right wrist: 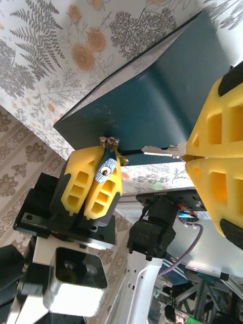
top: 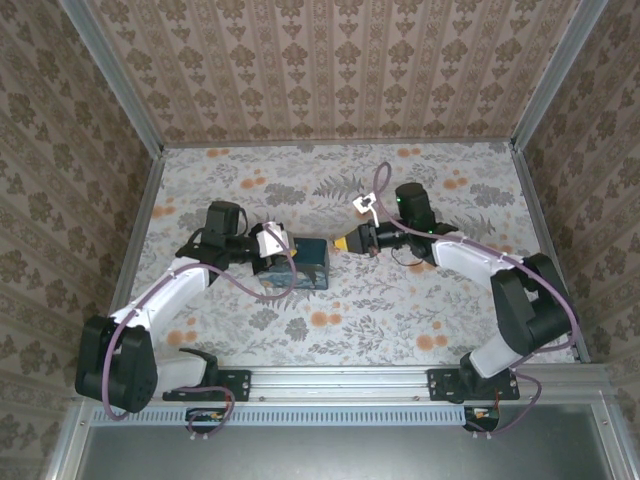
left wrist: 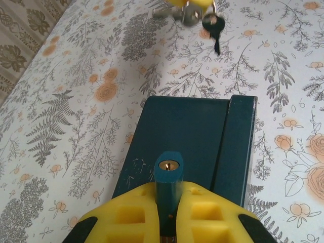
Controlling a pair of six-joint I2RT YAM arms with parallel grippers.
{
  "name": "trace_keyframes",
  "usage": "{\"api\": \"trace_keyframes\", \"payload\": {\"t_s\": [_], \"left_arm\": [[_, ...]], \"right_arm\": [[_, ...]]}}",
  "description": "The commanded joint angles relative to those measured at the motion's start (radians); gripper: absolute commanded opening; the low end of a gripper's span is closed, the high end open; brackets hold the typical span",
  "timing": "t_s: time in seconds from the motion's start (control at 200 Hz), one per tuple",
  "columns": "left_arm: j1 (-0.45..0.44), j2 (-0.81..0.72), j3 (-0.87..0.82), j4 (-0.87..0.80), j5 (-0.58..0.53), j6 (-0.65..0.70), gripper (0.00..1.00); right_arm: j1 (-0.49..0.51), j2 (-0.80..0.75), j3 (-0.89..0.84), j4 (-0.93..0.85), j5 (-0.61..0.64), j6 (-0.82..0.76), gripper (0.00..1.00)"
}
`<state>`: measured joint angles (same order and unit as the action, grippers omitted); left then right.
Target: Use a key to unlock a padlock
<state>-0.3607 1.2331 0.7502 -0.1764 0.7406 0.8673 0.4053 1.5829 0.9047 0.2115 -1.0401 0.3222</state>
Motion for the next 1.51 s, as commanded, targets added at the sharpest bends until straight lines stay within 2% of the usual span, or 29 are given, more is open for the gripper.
{"api": "trace_keyframes", "payload": {"t_s": [0.0, 0.17, 0.38, 0.52, 0.715, 0.93, 1.145, 1.5], "left_arm": [[-0.013, -0.018, -0.008, 0.040, 0.038, -0.008, 0.00], [-0.020, -0.014, -0.006, 0.036, 0.032, -0.005, 0.00], [-0.032, -0.016, -0.006, 0.013, 0.004, 0.015, 0.00], [-0.032, -0.018, -0.008, 0.014, -0.001, 0.015, 0.00], [-0.032, -0.023, -0.009, 0.011, -0.012, 0.017, 0.00], [-0.032, -0.032, -0.012, 0.008, -0.025, 0.021, 0.00], [-0.031, -0.034, -0.012, 0.006, -0.018, 0.021, 0.00], [-0.032, -0.035, -0.012, 0.007, -0.020, 0.019, 0.00]], "right_arm": [[0.047, 0.045, 0.042, -0.014, 0.044, 0.046, 0.00], [0.067, 0.124, 0.076, 0.080, 0.043, 0.236, 0.00], [0.082, 0.231, 0.149, 0.043, 0.022, 0.342, 0.00], [0.069, 0.257, 0.203, -0.083, 0.057, 0.300, 0.00], [0.068, 0.261, 0.304, -0.327, 0.120, 0.156, 0.02], [0.069, 0.212, 0.356, -0.535, 0.218, 0.017, 0.03], [0.076, 0.231, 0.386, -0.573, 0.220, -0.002, 0.00], [0.115, 0.242, 0.478, -0.645, 0.361, 0.030, 0.04]]}}
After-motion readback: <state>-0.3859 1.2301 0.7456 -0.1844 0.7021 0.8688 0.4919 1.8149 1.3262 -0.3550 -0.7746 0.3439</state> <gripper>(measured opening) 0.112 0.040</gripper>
